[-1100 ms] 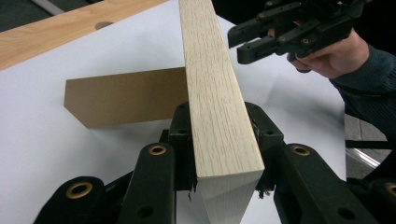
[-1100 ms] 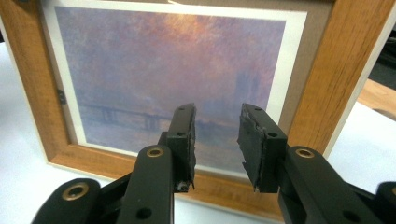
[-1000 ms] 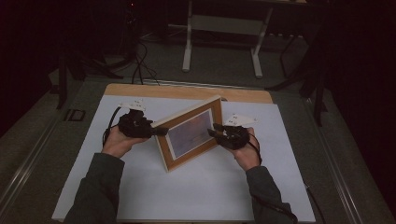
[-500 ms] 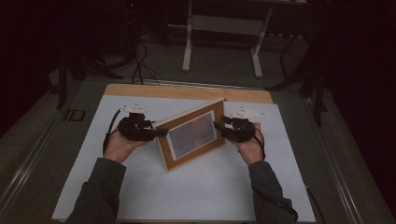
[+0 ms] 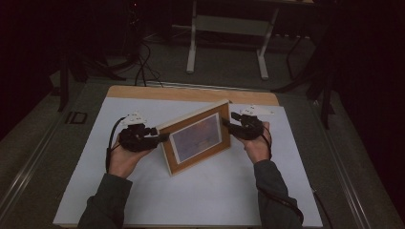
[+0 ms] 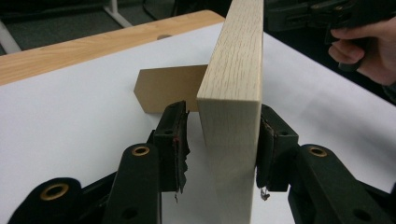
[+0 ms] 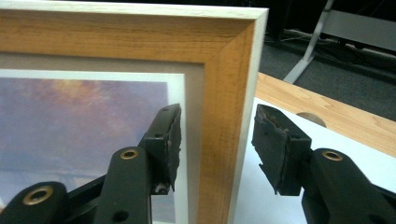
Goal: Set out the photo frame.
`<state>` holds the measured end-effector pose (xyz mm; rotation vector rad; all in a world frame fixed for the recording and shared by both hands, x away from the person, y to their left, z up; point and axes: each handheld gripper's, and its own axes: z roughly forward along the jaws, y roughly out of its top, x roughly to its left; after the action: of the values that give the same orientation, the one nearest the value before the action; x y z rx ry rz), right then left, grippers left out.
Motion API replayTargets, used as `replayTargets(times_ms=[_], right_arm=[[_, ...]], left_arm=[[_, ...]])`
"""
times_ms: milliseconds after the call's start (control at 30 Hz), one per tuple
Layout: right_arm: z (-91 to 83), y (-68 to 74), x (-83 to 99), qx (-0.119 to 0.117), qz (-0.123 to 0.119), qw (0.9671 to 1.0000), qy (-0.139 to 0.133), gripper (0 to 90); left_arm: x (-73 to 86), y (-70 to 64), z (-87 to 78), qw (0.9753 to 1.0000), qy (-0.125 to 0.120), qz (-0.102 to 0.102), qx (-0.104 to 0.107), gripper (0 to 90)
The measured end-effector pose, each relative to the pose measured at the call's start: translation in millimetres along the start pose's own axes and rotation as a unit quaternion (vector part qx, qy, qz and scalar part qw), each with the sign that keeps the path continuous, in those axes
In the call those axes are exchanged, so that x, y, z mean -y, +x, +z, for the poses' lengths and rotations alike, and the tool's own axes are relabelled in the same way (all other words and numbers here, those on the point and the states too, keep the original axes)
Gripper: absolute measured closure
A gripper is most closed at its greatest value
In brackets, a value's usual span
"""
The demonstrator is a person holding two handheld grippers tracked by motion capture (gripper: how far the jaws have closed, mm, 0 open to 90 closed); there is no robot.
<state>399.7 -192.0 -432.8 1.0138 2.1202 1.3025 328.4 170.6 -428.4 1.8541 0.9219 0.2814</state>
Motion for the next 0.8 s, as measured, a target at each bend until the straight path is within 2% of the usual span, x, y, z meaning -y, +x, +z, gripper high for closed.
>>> replayTargets(times_ms=[133,200,267,333,433,500,600,700,800], right_arm=[[2.8,-3.2,-0.7,-0.001,0.0,1.0,0.001,48.8],[6.3,-7.1,-1.5,-0.01,0.0,0.9999,0.003,46.3],[7.6,-8.3,-1.6,-0.013,-0.001,0.9999,0.003,45.2],[11.1,-10.3,-1.5,-0.027,0.002,0.9996,0.004,41.7],[15.2,-11.3,-1.1,-0.039,0.005,0.9992,0.004,37.9],[16.6,-11.3,-1.3,-0.042,0.006,0.9991,0.005,37.1],[23.0,-11.8,-3.8,-0.057,0.014,0.9982,0.01,36.0],[25.7,-12.5,-5.0,-0.069,0.021,0.9974,0.01,34.0],[28.1,-14.6,-6.3,-0.089,0.032,0.9955,0.006,32.8]], left_arm=[[3.7,-1.5,0.5,1.0,-0.005,-0.006,-0.004,60.9],[5.4,-2.8,0.6,0.9999,-0.008,-0.011,-0.005,62.0],[7.7,-3.9,1.4,0.9999,-0.001,-0.012,-0.005,62.0],[11.2,-5.7,2.5,0.9999,0.002,-0.011,-0.011,62.2],[14.6,-5.6,3.2,0.9998,-0.002,-0.018,-0.008,63.6],[14.9,-6.4,3.4,0.9998,-0.005,-0.018,-0.008,64.5],[14.0,-9.5,4.4,0.9998,-0.006,-0.011,-0.014,68.5],[13.8,-9.7,4.7,0.9998,-0.006,-0.013,-0.014,68.7],[13.6,-9.4,4.9,0.9998,-0.006,-0.014,-0.013,69.2]])
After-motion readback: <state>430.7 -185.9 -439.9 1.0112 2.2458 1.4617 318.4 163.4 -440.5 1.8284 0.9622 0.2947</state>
